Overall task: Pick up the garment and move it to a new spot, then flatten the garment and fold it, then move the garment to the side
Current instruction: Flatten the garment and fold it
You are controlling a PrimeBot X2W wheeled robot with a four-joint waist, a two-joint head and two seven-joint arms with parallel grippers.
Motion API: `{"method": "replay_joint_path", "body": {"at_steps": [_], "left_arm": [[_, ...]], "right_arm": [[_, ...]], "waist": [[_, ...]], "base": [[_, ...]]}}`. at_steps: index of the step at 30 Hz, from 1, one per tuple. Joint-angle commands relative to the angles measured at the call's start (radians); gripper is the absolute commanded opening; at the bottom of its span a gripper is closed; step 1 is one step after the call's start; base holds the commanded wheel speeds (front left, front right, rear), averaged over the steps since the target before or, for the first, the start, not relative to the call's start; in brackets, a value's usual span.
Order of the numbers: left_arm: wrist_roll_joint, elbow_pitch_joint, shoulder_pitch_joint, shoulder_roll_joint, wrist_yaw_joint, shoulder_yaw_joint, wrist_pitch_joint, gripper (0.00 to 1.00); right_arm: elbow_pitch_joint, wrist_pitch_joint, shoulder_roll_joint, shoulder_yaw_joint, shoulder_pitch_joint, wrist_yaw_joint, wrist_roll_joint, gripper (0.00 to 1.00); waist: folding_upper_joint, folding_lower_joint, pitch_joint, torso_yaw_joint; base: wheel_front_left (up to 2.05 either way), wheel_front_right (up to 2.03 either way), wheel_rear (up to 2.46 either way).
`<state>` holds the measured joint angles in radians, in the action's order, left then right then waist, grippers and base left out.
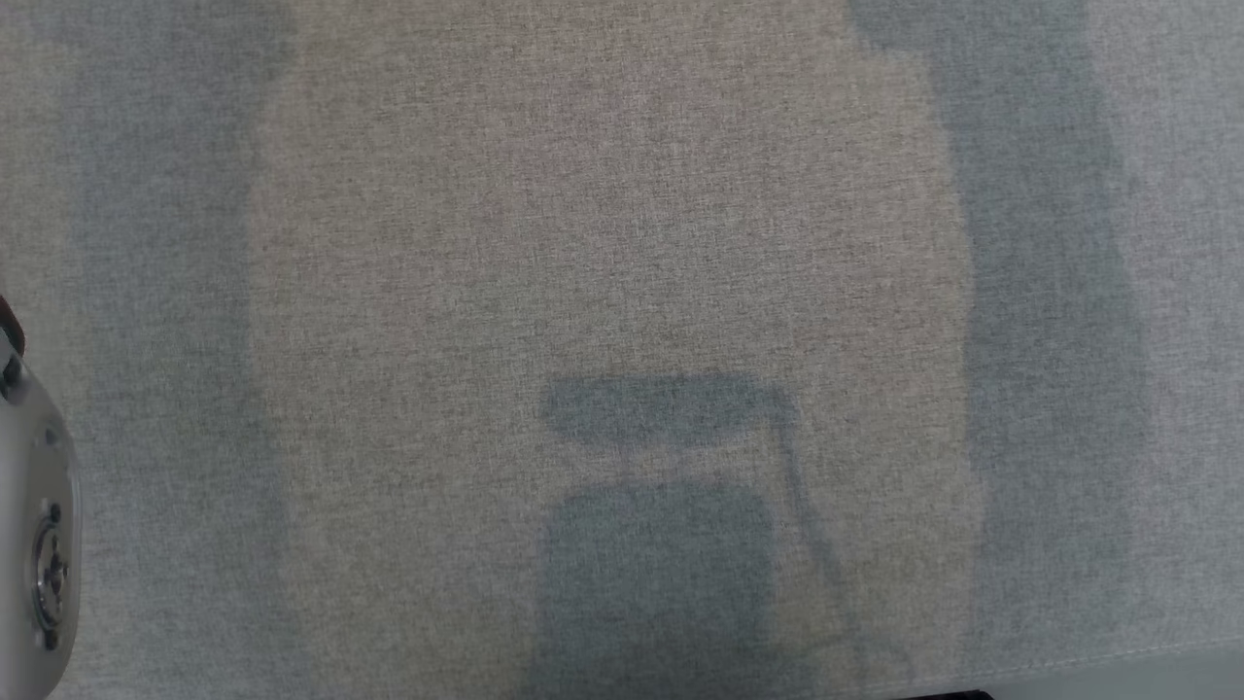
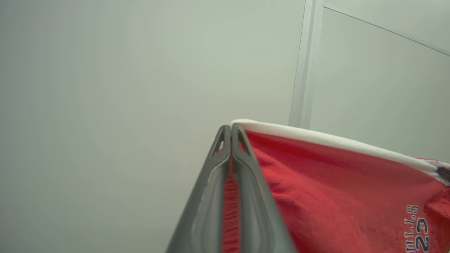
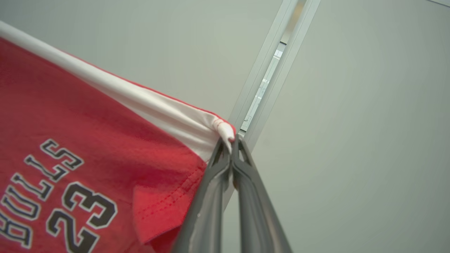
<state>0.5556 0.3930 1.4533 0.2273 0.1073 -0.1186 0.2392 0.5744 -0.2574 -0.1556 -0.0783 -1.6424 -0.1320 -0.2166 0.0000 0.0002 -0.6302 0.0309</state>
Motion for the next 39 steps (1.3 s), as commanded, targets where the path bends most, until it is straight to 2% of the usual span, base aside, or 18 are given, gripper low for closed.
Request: {"method": "replay_joint_path", "body": {"at_steps": [1, 5, 10, 14, 16, 20, 23, 26, 28, 32, 39], "left_arm": [[-0.017, -0.018, 0.025, 0.002, 0.002, 0.021, 0.017, 0.0], [-0.037, -0.054, 0.018, -0.017, 0.004, 0.046, 0.026, 0.0], [-0.066, -0.074, -0.09, -0.046, 0.017, 0.014, 0.025, 0.0], [-0.045, -0.101, -0.218, -0.071, 0.024, -0.019, 0.026, 0.0], [-0.032, -0.131, -0.299, -0.061, 0.023, -0.067, 0.026, 0.0], [-0.032, -0.215, -0.464, -0.001, 0.023, -0.178, 0.026, 0.0], [-0.04, -0.267, -0.597, 0.034, 0.023, -0.223, 0.026, 0.0], [-0.067, -0.323, -0.732, 0.056, 0.017, -0.229, 0.026, 0.0], [-0.086, -0.354, -0.82, 0.063, -0.002, -0.227, 0.026, 0.0], [-0.134, -0.382, -0.979, 0.085, -0.032, -0.266, 0.022, 0.0], [-0.217, -0.357, -1.153, 0.139, -0.06, -0.363, -0.027, 0.0]], "right_arm": [[-0.036, -0.007, 0.003, 0.022, -0.021, 0.002, -0.029, 0.0], [-0.111, -0.007, 0.013, 0.028, -0.002, 0.002, -0.061, 0.0], [-0.12, -0.008, -0.014, -0.055, 0.081, 0.002, -0.061, 0.0], [-0.103, -0.008, -0.058, -0.131, 0.179, 0.002, -0.01, 0.0], [-0.101, -0.008, -0.085, -0.166, 0.236, 0.002, 0.025, 0.0], [-0.126, 0.041, -0.168, -0.27, 0.376, 0.002, 0.132, 0.0], [-0.209, 0.113, -0.258, -0.337, 0.492, 0.002, 0.243, 0.0], [-0.341, 0.178, -0.34, -0.381, 0.617, 0.002, 0.324, 0.0], [-0.418, 0.205, -0.393, -0.376, 0.699, 0.002, 0.355, 0.0], [-0.533, 0.24, -0.456, -0.365, 0.866, 0.002, 0.383, 0.0], [-0.601, 0.304, -0.518, -0.386, 1.111, 0.002, 0.431, 0.0]], "waist": [[0.0, -0.0002, -0.002, -0.004], [0.0, -0.0002, -0.008, -0.008], [0.0, -0.0002, -0.007, -0.019], [0.0, -0.0002, 0.014, -0.028], [0.0, -0.0002, 0.034, -0.032], [0.0, -0.0002, 0.095, -0.048], [0.0, -0.0002, 0.153, -0.058], [0.0, -0.0002, 0.202, -0.06], [0.0, -0.0002, 0.236, -0.061], [0.0, -0.0002, 0.304, -0.066], [0.0, -0.0002, 0.407, -0.077]], "base": [[0.0, 0.0, 0.0], [0.0, 0.0, 0.0], [0.0, 0.0, 0.0], [0.0, 0.0, 0.0], [0.0, 0.0, 0.0], [0.0, 0.0, 0.0], [0.0, 0.0, 0.0], [0.0, 0.0, 0.0], [0.0, 0.0, 0.0], [0.0, 0.0, 0.0], [0.0, 0.0, 0.0]]}}
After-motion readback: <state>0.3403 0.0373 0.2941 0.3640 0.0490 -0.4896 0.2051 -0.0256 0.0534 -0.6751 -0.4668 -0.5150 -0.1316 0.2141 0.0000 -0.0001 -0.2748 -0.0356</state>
